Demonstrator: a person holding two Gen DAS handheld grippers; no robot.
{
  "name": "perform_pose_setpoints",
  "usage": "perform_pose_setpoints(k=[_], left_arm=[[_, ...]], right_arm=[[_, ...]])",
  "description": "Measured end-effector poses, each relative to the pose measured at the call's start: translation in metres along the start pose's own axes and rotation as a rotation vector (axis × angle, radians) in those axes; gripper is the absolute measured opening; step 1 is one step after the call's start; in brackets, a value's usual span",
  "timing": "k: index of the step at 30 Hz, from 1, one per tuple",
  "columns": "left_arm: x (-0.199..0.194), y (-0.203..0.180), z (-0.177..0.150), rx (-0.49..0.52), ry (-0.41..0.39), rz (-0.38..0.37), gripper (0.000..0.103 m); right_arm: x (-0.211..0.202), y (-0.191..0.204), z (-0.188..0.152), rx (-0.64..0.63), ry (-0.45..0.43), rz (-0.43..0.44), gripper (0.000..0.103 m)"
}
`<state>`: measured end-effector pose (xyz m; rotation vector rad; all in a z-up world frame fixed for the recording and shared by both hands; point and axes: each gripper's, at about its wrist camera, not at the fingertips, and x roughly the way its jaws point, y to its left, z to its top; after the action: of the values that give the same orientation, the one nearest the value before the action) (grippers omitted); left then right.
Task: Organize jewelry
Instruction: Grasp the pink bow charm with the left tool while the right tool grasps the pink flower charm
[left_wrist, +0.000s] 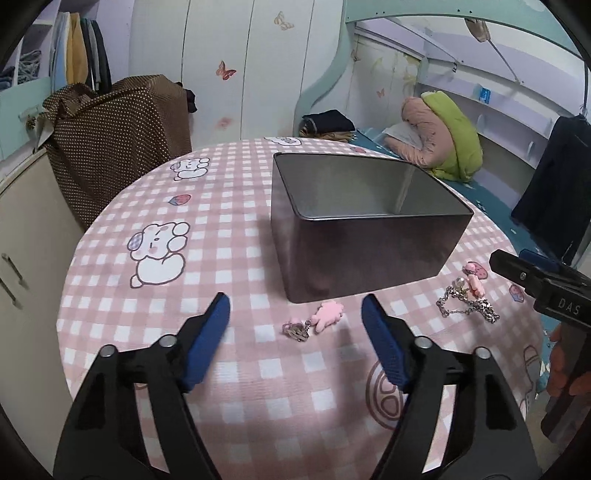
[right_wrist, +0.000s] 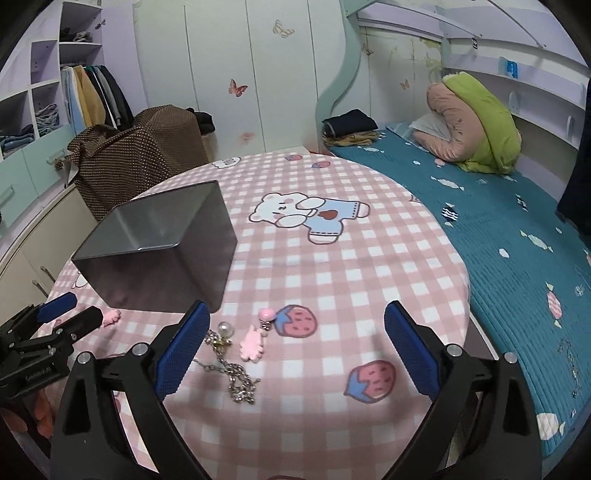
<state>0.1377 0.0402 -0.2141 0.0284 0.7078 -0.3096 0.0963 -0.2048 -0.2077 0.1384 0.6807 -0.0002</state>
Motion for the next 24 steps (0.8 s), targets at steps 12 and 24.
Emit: perform_pose_setpoints(k=[12,24], left_arm=[[0.017,-0.005,-0.001,0.041,0.071,-0.050,0.017],[0.012,-0.004,-0.004,0.010,0.058,-0.048,0.016]], right_arm=[[0.004,0.004,-0.001,-0.017,0.006,0.012,0.092],[0.003,0.010,-0.005,-0.079,0.012,0.073,0.085]])
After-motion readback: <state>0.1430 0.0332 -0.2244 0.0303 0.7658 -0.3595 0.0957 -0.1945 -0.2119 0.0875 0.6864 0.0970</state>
